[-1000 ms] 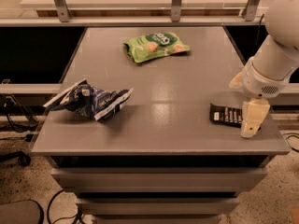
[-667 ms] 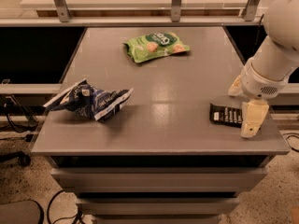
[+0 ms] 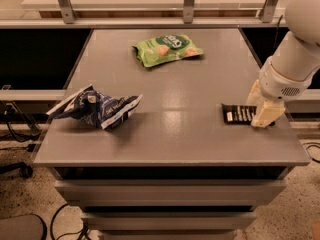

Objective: Move rxbar chocolate near green rice chip bag

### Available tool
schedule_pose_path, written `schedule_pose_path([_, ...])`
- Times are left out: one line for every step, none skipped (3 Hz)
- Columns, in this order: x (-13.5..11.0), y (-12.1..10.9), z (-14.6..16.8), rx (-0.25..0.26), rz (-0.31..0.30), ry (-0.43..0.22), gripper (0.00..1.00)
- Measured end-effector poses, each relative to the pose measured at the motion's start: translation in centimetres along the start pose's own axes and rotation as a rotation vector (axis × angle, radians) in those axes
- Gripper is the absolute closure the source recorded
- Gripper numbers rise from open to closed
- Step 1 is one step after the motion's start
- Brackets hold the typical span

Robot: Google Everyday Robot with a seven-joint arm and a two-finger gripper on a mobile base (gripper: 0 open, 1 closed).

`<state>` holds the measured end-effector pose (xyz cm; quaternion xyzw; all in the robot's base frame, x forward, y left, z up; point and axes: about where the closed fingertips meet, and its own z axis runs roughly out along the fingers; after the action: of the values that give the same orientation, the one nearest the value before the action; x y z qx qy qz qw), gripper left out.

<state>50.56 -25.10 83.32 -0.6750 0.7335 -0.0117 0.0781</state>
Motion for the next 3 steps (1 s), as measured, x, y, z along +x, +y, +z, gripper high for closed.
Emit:
schedule_pose_path([0.0,0.0,-0.1,0.0,0.0,0.0,1.0])
schedule_pose_path([-3.3,-3.6,-2.9,0.08,-0.075,-0.029,1.0])
schedule_pose_path([-3.4,-3.6,-2.8,0.092,-0.074,-0.031,1.0])
